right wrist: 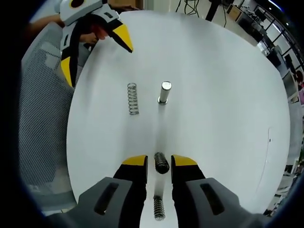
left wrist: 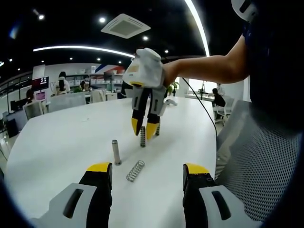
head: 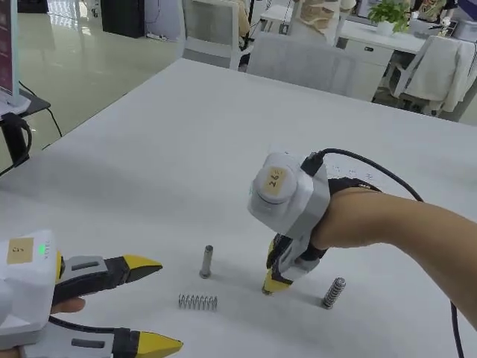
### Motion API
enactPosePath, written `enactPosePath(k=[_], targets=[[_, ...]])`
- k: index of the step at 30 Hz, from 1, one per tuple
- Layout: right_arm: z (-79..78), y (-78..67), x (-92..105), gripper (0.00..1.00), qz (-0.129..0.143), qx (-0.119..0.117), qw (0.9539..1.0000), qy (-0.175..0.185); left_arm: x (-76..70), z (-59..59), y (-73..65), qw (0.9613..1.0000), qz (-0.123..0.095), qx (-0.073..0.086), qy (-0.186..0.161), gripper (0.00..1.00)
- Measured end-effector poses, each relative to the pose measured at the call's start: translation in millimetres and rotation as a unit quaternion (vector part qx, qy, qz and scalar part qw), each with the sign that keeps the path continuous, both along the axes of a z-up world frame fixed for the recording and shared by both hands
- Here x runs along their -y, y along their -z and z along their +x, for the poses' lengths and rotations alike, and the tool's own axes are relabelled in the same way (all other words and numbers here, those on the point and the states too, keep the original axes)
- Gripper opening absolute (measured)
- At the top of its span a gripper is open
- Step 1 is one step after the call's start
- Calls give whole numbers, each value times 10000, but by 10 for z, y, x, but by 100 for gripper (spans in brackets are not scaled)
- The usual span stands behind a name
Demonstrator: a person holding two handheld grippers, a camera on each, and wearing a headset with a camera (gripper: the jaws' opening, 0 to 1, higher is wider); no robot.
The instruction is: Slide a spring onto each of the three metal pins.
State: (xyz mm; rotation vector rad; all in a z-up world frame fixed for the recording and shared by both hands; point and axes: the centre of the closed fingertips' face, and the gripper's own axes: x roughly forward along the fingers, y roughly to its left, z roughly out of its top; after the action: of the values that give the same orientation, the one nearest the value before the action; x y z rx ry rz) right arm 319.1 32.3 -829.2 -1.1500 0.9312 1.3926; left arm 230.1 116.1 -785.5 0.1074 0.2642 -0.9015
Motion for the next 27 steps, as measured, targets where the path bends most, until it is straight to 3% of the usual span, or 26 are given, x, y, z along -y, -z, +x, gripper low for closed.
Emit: enactPosePath(k=[13,27], targets=[[-169,-149,-254,17,338,-64,9992,-197,-25,-10,-2,10000,37,9,-2,55],[-450,-26,-516,15,328,-211,9974,-603,-70,-26,5,10000,58,10,-34,55]])
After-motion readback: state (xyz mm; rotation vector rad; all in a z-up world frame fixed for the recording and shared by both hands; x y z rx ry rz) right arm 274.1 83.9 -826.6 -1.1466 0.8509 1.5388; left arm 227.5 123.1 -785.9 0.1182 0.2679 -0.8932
